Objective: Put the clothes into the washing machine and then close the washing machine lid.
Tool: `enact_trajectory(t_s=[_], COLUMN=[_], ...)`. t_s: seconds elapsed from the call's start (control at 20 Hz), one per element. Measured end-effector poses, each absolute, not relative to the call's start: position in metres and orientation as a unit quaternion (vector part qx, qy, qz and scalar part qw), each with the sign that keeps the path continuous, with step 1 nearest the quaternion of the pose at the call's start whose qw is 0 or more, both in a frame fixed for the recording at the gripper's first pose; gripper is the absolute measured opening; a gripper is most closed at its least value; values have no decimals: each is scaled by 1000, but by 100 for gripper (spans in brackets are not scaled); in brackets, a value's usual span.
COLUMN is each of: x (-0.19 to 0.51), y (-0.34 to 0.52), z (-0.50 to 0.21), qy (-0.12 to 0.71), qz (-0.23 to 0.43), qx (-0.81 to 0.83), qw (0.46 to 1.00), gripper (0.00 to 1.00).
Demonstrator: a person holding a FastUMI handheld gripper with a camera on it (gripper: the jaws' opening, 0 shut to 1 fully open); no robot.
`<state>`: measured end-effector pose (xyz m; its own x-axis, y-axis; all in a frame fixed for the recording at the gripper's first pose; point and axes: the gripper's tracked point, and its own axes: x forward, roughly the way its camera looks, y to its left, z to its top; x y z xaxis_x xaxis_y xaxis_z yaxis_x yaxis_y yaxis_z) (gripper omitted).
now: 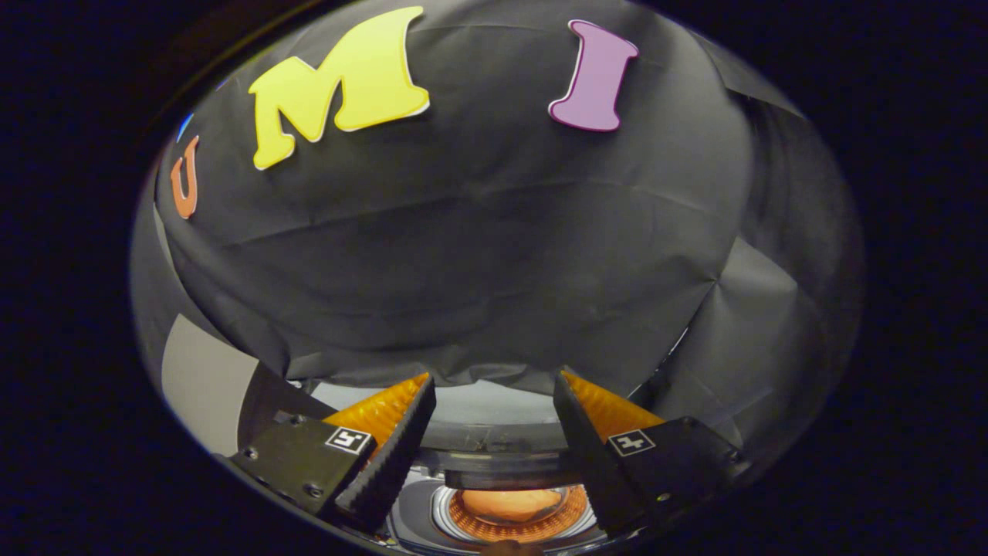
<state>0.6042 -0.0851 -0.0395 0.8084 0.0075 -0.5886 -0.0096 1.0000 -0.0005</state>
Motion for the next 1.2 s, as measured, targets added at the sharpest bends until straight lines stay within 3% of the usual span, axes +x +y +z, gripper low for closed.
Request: enact_trajectory(t_s=[0.55, 1.2], x=[603, 568], y=[-82, -84], z=[-39, -40], qy=[284, 237], qz=[48, 52], qx=[-3, -4], qw=[958, 970], gripper=[97, 97])
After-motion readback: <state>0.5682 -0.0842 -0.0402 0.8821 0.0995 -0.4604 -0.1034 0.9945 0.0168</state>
